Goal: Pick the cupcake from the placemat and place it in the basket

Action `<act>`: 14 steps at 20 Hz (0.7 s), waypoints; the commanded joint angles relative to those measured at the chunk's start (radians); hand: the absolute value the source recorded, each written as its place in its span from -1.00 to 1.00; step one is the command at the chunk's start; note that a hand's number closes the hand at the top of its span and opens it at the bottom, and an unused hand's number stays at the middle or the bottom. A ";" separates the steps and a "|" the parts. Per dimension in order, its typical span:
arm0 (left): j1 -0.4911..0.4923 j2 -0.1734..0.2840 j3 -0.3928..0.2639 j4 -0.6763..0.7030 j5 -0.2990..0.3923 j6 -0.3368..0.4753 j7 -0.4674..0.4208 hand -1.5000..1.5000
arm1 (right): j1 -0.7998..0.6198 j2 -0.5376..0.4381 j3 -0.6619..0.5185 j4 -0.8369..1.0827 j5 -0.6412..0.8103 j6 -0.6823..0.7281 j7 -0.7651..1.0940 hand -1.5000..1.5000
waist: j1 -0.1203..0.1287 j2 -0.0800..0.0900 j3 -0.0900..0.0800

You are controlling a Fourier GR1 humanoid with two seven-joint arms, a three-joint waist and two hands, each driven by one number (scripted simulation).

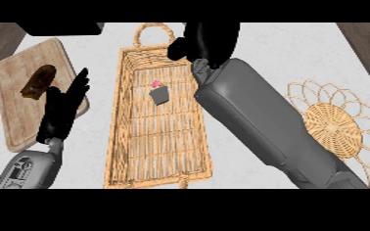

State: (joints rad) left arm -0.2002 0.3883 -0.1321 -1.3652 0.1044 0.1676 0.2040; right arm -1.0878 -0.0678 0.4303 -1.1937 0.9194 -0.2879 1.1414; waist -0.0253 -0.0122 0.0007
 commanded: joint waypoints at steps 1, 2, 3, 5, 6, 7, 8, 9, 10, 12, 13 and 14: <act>0.032 0.014 0.017 0.007 0.008 -0.015 -0.019 0.00 | 0.058 -0.021 -0.051 -0.127 0.128 -0.121 0.200 -1.00 | -0.018 -0.007 0.000; 0.018 0.009 0.006 -0.016 0.000 -0.007 0.007 0.00 | 0.051 0.006 -0.060 -0.142 0.168 -0.104 0.245 -1.00 | -0.015 -0.009 0.000; 0.031 0.006 0.004 -0.021 -0.008 0.000 -0.014 0.00 | 0.088 -0.021 -0.106 -0.153 0.170 -0.122 0.219 -1.00 | -0.012 -0.005 0.000; 0.031 0.003 0.016 -0.017 0.010 -0.010 -0.003 0.00 | 0.104 -0.015 -0.137 -0.243 0.193 -0.033 0.256 -1.00 | -0.020 -0.009 0.000; 0.047 0.018 0.036 0.002 0.009 -0.005 -0.027 0.00 | 0.155 -0.016 -0.164 -0.306 0.189 -0.058 0.249 -1.00 | -0.042 -0.016 0.000; 0.021 0.001 0.022 0.002 -0.003 0.015 0.010 0.00 | 0.223 -0.004 -0.160 -0.341 0.222 -0.093 0.242 -1.00 | -0.055 -0.014 0.002; 0.023 0.013 0.033 0.009 0.004 -0.004 -0.013 0.00 | 0.239 -0.033 -0.182 -0.397 0.233 -0.045 0.230 -1.00 | -0.043 -0.010 0.000; 0.032 0.012 0.043 0.018 0.007 0.004 -0.016 0.00 | 0.292 -0.033 -0.206 -0.448 0.215 -0.027 0.225 -1.00 | -0.057 -0.013 0.001; 0.045 0.011 0.038 0.022 0.001 0.003 -0.022 0.00 | 0.324 -0.021 -0.206 -0.513 0.207 0.023 0.232 -1.00 | -0.055 -0.014 0.000; 0.071 -0.003 0.024 0.012 -0.013 0.014 -0.034 0.00 | 0.448 -0.065 -0.228 -0.646 0.196 0.046 0.177 -1.00 | -0.064 -0.016 0.001; 0.048 0.048 0.077 0.018 0.026 -0.022 -0.024 0.00 | 0.490 -0.079 -0.243 -0.709 0.185 0.072 0.168 -1.00 | -0.068 -0.017 0.001; 0.066 0.006 0.037 0.012 -0.010 0.010 -0.044 0.00 | 0.571 -0.057 -0.217 -0.778 0.211 0.049 0.163 -1.00 | -0.058 -0.013 0.001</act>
